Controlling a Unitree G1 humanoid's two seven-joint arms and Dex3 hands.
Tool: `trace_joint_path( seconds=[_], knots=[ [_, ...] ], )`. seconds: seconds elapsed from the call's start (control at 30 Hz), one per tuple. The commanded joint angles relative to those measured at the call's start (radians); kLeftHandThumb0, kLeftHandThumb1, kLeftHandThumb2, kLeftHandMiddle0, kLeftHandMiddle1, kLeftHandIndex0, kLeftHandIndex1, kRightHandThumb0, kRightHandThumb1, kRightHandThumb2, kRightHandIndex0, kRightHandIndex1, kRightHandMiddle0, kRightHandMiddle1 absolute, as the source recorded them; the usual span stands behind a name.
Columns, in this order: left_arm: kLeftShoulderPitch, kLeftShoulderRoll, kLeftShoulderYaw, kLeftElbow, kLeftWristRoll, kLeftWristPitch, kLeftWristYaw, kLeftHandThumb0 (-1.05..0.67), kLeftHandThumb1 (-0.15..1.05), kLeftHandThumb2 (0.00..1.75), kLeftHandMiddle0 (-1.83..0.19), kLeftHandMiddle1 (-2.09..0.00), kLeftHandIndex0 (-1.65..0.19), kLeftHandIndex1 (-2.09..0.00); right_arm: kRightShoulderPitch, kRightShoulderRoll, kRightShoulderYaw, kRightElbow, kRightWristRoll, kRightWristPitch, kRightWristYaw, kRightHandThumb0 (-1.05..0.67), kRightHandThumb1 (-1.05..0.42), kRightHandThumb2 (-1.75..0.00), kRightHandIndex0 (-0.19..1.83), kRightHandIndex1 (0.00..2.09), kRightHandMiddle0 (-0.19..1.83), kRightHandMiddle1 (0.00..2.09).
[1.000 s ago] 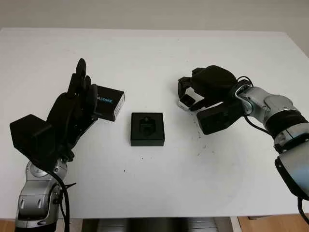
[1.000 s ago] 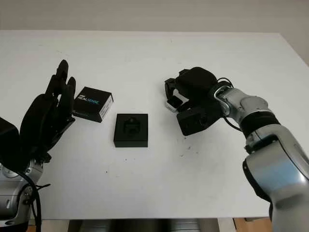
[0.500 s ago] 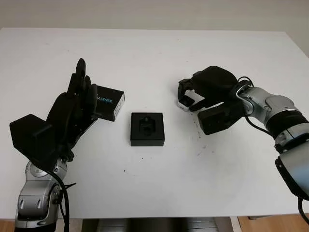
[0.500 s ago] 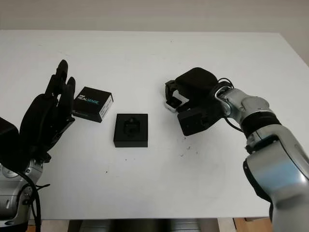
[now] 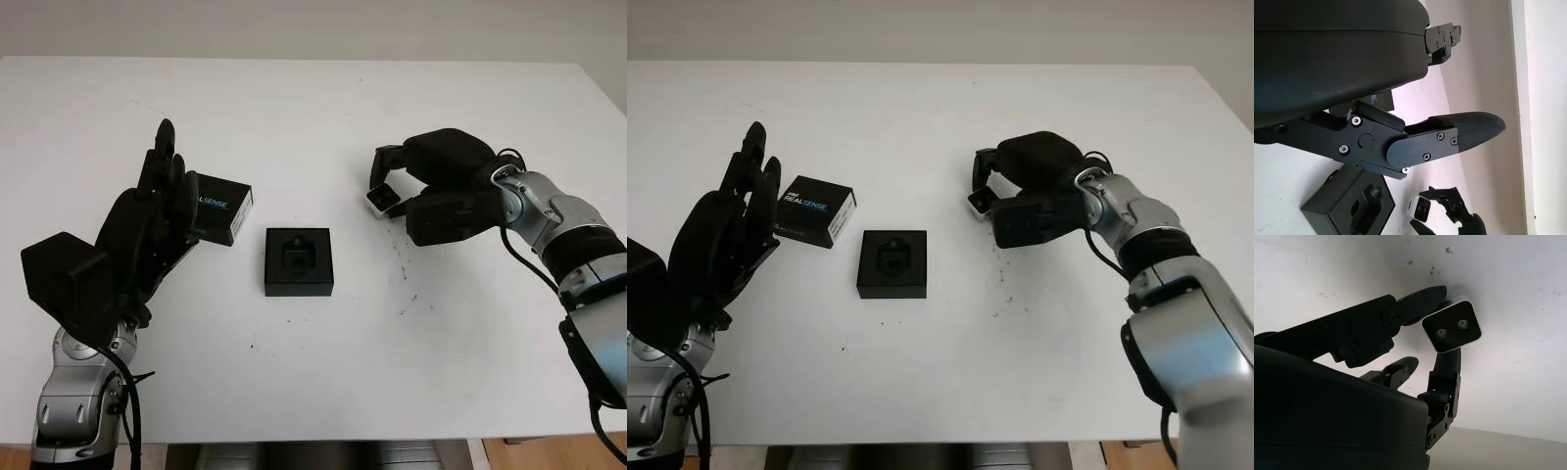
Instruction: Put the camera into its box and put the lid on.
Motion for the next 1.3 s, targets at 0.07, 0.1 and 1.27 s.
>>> trace_joint_path(
  seconds=[0.07,0.1,1.27],
  knots=[
    [0.001,-0.001,-0.007,-0.021,0.001,0.012,0.002,-0.75,1.05,0.64,0.19,0.00,0.19,0.00,0.018,-0.003,-0.046,-0.044,0.044,0.018,0.015,-0.32,-1.05,-0.11,0.63,0.05,0.34,1.79],
    [0.001,-0.002,-0.008,-0.023,0.001,0.015,0.003,-0.75,1.05,0.64,0.19,0.00,0.19,0.00,0.020,-0.003,-0.054,-0.056,0.054,0.030,0.028,-0.32,-1.05,-0.12,0.63,0.05,0.33,1.82],
    [0.021,-0.037,-0.030,-0.045,0.009,0.028,0.030,-0.73,1.05,0.62,0.19,0.00,0.19,0.00,0.629,0.187,-0.335,-1.173,0.364,0.602,0.209,-0.44,-1.05,-0.19,0.34,0.02,0.38,2.05]
  ],
)
